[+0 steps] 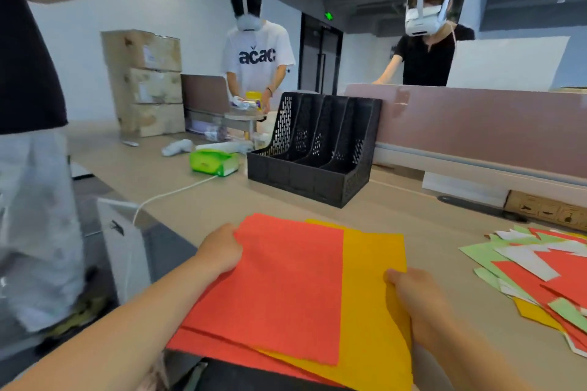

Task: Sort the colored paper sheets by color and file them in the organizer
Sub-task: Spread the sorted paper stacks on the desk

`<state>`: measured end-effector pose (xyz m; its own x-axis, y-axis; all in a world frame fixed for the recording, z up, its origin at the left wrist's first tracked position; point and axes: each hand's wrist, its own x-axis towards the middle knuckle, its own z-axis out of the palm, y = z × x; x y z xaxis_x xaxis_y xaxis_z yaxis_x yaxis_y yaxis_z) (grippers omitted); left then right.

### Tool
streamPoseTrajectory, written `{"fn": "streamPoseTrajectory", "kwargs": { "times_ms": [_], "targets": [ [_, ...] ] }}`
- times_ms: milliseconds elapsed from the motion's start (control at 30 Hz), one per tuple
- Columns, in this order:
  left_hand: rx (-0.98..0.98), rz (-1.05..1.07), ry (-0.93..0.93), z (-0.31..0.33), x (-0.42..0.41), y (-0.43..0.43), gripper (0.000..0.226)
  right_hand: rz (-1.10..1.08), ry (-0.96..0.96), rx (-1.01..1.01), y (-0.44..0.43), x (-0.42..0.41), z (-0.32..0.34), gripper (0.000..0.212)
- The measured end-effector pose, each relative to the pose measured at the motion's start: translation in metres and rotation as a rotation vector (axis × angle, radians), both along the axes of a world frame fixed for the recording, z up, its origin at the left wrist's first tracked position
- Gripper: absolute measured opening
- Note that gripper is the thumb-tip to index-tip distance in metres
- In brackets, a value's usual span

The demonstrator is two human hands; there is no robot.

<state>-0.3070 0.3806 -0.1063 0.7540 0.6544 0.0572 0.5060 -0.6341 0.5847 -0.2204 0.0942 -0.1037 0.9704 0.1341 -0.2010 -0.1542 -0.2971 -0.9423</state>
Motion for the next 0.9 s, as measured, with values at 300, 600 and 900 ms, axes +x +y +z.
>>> {"fn": "streamPoseTrajectory", "kwargs": {
  "times_ms": [300, 600, 900],
  "targets": [
    [0.034, 0.137, 0.010, 0.010, 0.031, 0.110, 0.046, 0.065, -0.017, -0.040, 0.103, 0.019, 0.007, 0.014],
    [0.045, 0.144, -0.113, 0.008, 0.070, 0.179, 0.033, 0.081, 0.091, -0.009, 0.116, 0.032, 0.007, 0.010],
    [0.177, 0.067, -0.096, 0.005, 0.098, 0.232, 0.036, 0.045, -0.015, -0.153, 0.117, 0.034, 0.006, 0.026]
  ]
}}
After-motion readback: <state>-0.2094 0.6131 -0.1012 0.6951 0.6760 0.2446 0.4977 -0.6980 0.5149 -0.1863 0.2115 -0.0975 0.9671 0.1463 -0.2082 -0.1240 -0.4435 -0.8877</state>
